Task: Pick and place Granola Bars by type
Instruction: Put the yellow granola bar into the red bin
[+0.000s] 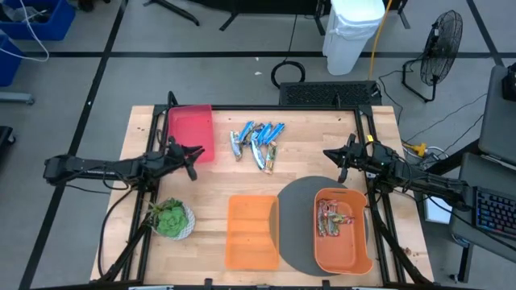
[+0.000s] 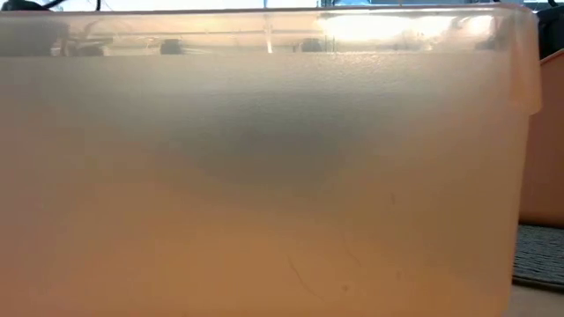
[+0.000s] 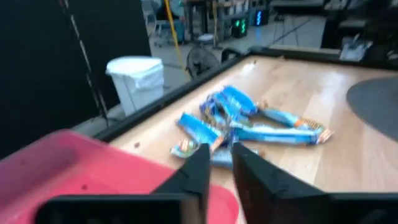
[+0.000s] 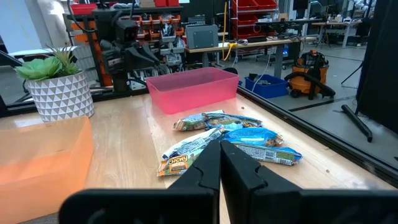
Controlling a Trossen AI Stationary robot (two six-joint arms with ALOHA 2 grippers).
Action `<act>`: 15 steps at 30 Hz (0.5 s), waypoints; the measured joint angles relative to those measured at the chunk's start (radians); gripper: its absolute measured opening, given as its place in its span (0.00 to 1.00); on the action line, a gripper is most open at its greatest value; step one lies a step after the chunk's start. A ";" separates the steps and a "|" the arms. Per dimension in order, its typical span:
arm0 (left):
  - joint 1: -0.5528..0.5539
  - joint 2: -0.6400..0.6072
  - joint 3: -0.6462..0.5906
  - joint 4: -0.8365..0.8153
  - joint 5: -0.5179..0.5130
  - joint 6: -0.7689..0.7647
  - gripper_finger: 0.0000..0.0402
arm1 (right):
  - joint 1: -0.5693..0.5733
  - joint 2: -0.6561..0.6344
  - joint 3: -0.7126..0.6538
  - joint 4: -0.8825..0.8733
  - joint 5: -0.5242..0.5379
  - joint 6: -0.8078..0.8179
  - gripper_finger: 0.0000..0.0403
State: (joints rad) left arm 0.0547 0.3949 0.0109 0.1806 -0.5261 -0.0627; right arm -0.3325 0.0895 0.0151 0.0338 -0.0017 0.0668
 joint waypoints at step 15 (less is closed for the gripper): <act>0.097 0.276 0.310 -0.232 0.010 -0.268 0.01 | 0.000 0.000 0.000 0.000 0.000 0.000 0.00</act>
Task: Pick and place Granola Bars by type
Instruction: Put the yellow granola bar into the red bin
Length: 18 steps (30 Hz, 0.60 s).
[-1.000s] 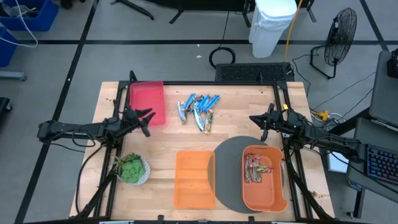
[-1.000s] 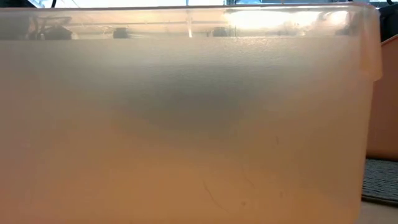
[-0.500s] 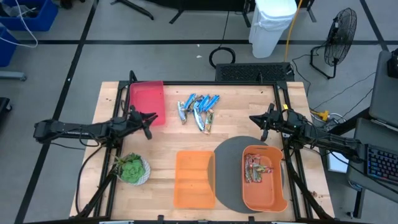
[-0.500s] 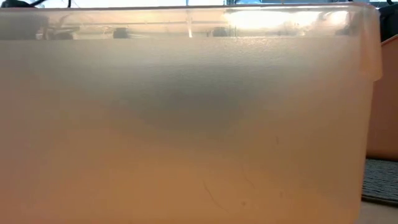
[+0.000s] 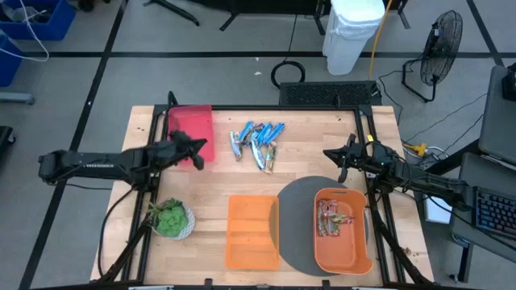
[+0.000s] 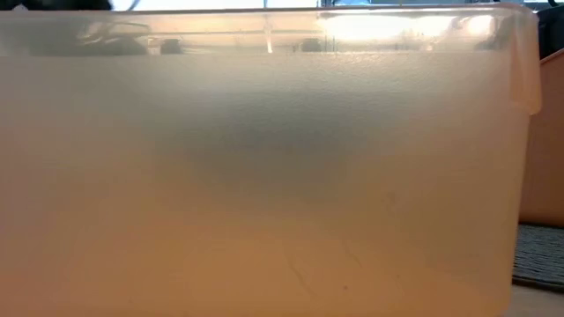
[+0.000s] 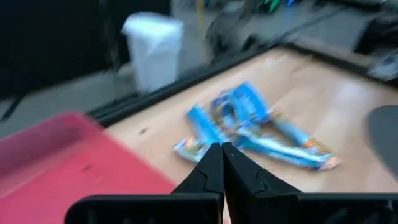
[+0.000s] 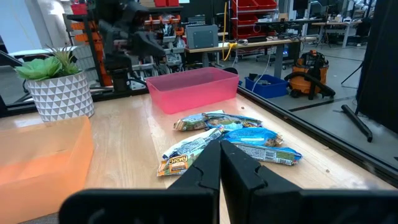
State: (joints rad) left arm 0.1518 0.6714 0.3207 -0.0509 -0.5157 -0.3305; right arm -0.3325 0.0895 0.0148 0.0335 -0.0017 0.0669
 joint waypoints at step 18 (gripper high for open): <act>0.298 0.763 0.556 -0.338 0.346 0.018 0.05 | 0.000 0.000 0.000 0.000 0.000 0.000 0.00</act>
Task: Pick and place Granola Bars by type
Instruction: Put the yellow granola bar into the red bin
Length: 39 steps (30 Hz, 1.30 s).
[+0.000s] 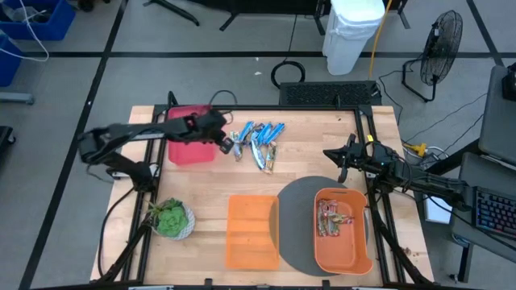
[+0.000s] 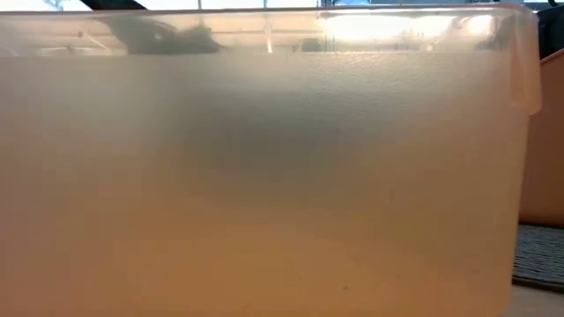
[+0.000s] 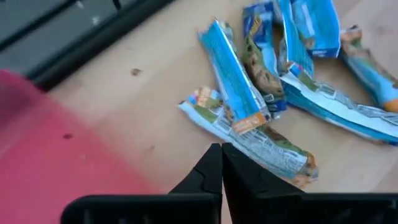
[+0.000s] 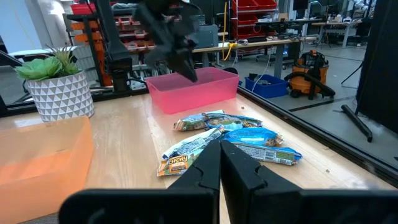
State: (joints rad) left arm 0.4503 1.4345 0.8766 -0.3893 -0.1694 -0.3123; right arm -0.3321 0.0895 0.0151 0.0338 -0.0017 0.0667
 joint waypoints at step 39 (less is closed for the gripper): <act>-0.048 0.483 0.384 -0.236 -0.018 0.071 0.36 | 0.000 0.000 0.000 0.000 0.000 0.000 0.00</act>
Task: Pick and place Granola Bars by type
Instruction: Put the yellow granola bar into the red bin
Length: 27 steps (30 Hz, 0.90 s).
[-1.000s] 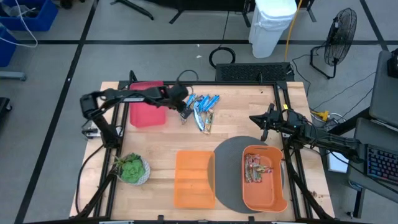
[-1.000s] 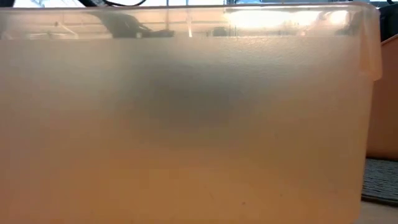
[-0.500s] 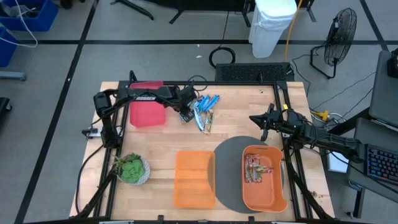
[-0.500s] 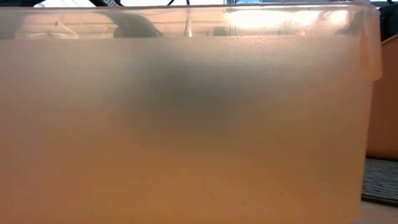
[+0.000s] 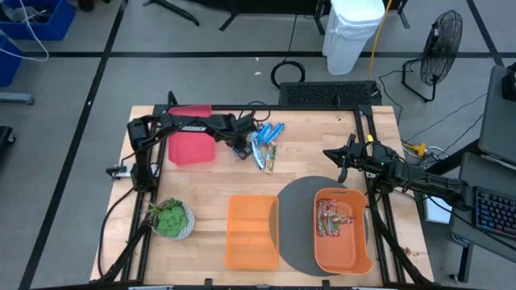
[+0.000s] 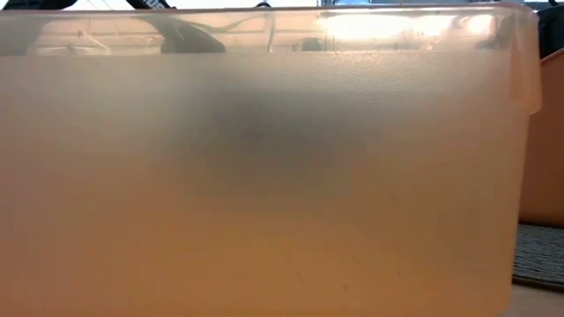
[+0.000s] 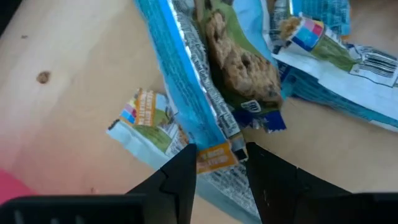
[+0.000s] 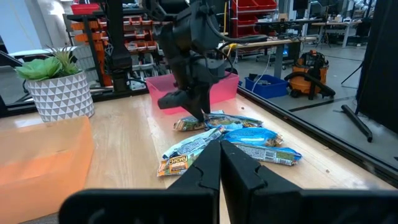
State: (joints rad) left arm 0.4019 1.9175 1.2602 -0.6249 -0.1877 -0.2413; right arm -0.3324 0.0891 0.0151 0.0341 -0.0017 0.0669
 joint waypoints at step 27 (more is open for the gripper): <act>-0.024 -0.007 0.000 0.049 -0.060 0.061 0.01 | 0.000 0.000 0.000 0.000 0.000 0.000 0.00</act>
State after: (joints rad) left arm 0.3776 1.9102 1.2602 -0.5755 -0.2473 -0.1804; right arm -0.3324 0.0891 0.0149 0.0341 -0.0017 0.0669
